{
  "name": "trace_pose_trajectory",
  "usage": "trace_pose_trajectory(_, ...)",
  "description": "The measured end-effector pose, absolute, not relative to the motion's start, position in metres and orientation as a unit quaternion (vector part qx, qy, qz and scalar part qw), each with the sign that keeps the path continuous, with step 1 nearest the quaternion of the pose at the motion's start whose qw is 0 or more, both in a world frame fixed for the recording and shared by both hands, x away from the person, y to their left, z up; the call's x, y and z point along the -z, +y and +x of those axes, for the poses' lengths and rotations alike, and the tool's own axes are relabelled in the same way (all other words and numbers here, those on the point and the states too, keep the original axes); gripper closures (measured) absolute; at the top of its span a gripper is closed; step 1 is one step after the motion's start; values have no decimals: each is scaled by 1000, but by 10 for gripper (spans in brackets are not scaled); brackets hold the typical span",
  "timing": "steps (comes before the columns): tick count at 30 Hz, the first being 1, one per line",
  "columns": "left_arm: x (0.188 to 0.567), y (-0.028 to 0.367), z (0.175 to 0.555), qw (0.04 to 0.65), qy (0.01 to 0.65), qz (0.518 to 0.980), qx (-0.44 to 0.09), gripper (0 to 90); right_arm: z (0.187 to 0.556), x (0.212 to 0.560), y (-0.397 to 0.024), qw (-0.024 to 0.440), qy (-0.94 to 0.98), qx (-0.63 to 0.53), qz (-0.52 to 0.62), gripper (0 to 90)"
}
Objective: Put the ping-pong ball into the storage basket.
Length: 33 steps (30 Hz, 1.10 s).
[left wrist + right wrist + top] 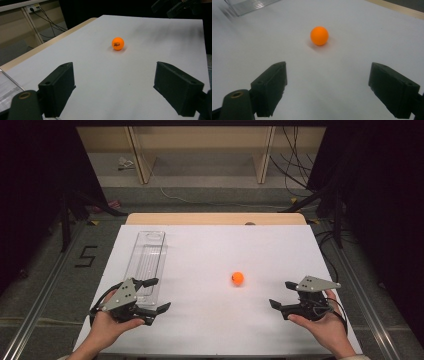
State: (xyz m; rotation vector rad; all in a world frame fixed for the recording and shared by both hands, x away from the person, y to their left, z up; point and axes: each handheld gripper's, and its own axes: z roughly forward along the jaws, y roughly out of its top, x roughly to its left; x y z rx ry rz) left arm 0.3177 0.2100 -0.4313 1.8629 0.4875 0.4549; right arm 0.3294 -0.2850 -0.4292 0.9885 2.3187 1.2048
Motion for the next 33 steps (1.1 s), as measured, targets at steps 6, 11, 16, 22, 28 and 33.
trace_pose_trajectory(6, 431, 210, 317, 549, 205, 787, -193, 164, 329, 429, -284, 175, 818, -426, 345, 163)
trace_pose_trajectory(11, 431, 210, 317, 549, 205, 787, -193, 164, 330, 429, -283, 178, 817, -427, 345, 163)
trace_pose_trajectory(16, 431, 210, 317, 549, 204, 787, -194, 164, 332, 429, -281, 180, 816, -429, 342, 163)
trace_pose_trajectory(22, 431, 210, 317, 549, 204, 787, -194, 164, 338, 430, -275, 184, 817, -431, 336, 163)
trace_pose_trajectory(28, 431, 210, 317, 549, 202, 788, -194, 164, 347, 433, -268, 183, 819, -430, 331, 162)
trace_pose_trajectory(33, 431, 210, 317, 550, 203, 787, -193, 164, 357, 436, -261, 179, 824, -425, 329, 162)
